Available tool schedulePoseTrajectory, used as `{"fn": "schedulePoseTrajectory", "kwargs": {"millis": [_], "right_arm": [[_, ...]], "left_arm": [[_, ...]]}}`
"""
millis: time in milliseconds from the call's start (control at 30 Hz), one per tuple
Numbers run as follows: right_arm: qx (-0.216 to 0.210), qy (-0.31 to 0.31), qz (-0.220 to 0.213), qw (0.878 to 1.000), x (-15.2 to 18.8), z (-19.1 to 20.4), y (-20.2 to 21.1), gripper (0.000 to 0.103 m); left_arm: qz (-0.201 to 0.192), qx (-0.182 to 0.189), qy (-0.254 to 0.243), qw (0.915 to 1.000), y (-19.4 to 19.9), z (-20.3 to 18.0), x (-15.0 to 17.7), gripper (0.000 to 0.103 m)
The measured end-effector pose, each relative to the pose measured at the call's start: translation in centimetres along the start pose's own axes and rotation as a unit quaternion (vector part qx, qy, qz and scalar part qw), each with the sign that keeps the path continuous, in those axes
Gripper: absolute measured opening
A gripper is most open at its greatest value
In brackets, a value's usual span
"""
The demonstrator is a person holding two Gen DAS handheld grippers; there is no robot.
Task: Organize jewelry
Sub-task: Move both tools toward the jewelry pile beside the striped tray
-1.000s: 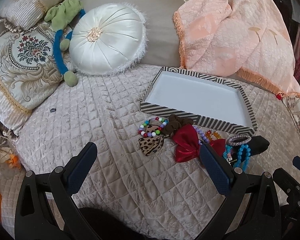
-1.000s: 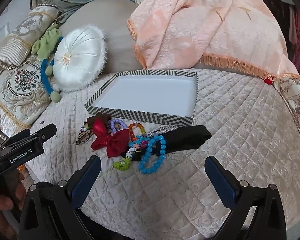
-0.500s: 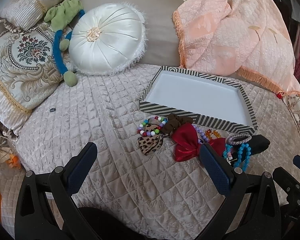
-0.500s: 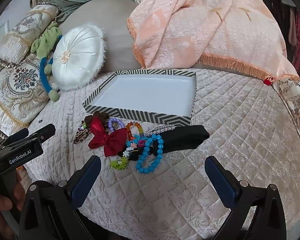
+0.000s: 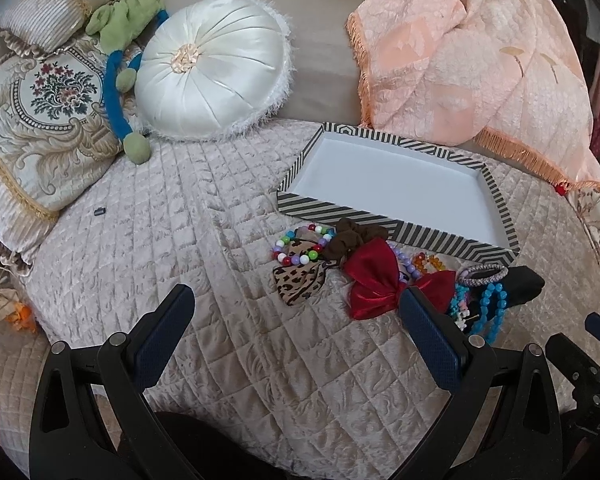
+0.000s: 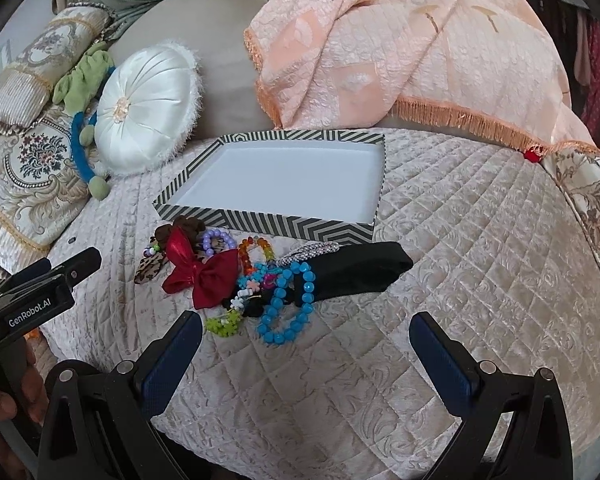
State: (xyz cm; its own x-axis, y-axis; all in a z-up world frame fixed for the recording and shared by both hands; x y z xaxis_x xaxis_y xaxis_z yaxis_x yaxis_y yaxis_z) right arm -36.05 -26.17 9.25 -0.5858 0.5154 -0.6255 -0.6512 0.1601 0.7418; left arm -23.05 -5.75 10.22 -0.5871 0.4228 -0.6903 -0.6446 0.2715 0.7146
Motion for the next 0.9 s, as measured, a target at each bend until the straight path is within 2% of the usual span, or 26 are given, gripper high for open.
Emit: {"fn": "schedulePoseTrajectory", "kwargs": {"millis": [233, 567, 900], "right_arm": [[-0.003, 0.007, 0.006, 1.000, 0.1, 0.2, -0.4, 0.103], [0.002, -0.004, 0.012, 1.000, -0.1, -1.5, -0.7, 0.103], [0.010, -0.012, 0.021, 1.000, -0.4, -3.9, -1.4, 0.102]], "left_arm": [[0.008, 0.005, 0.004, 0.9999, -0.4, 0.4, 0.2, 0.102], [0.033, 0.035, 0.048, 0.9977, -1.7, 3.0, 0.6, 0.102], [0.054, 0.065, 0.024, 0.9961, -3.4, 0.2, -0.2, 0.102]]}}
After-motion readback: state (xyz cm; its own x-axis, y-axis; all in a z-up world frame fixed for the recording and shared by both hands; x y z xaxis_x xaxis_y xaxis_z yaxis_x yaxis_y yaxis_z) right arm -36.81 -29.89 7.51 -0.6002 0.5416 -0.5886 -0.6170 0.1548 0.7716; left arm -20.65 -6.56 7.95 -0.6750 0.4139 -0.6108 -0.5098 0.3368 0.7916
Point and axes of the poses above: each gripper's, at about its wrist camera, not at the fingertips, and y roughly against the way its jaws point, z to its left, x to its underside, the point moved 2 cm from there along -y, roughly the way its jaws point, and after that the axes turned 10 degrees about -y, right-handed, at the moved point
